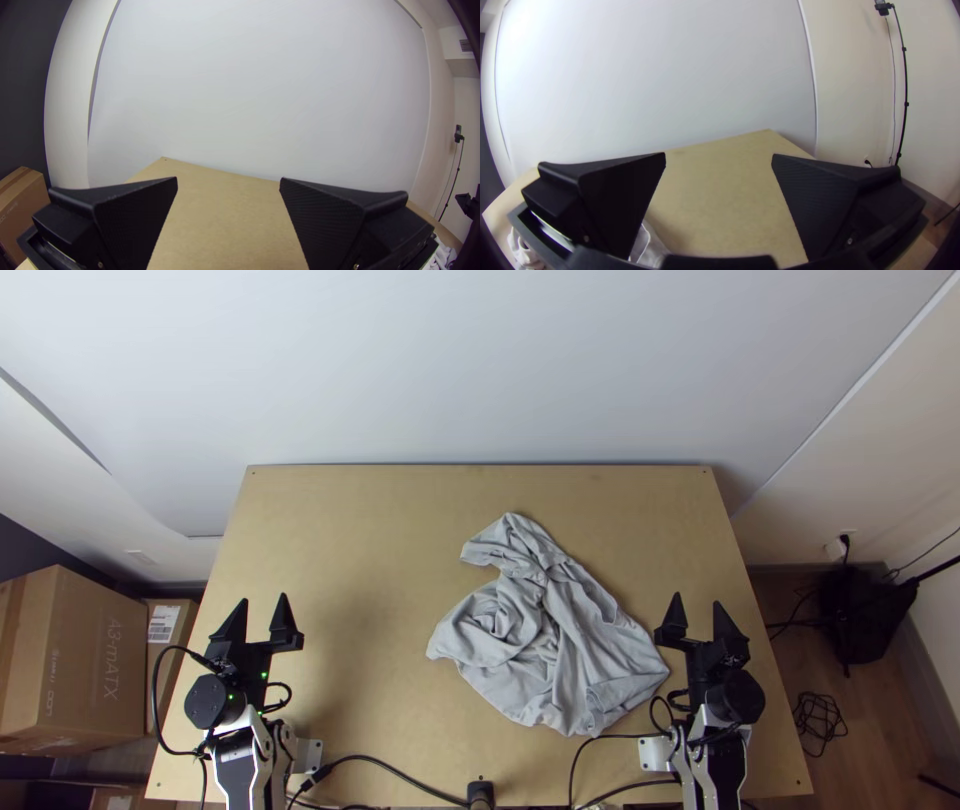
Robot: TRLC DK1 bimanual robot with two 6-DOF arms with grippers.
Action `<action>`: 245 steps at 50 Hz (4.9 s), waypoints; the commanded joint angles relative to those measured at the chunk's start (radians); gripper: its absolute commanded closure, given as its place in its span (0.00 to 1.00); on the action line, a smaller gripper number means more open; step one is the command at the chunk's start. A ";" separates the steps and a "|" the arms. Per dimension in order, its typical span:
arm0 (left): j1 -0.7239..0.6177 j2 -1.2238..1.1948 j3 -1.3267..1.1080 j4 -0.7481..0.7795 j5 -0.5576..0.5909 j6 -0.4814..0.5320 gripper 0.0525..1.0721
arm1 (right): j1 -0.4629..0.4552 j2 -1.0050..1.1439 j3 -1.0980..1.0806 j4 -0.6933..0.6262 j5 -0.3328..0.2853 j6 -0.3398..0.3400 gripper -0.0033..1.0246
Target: Fold the t-shirt
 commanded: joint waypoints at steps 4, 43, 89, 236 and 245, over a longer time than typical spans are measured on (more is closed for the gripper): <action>0.007 -0.004 -0.040 0.002 -0.002 0.009 0.04 | -0.005 -0.004 -0.003 -0.015 0.003 0.003 0.05; 0.007 -0.004 -0.040 0.000 -0.002 0.011 0.04 | -0.005 -0.004 -0.003 -0.015 0.003 0.003 0.05; 0.016 -0.007 0.022 -0.003 -0.145 -0.078 0.04 | 0.012 -0.007 0.049 0.057 -0.001 -0.012 0.05; -0.176 1.026 1.416 -1.284 -0.113 -0.028 0.04 | 0.449 1.907 1.724 -0.916 -0.099 0.017 0.05; -0.176 1.005 1.414 -1.313 -0.113 -0.012 0.04 | 0.463 2.004 1.765 -0.917 -0.099 0.017 0.05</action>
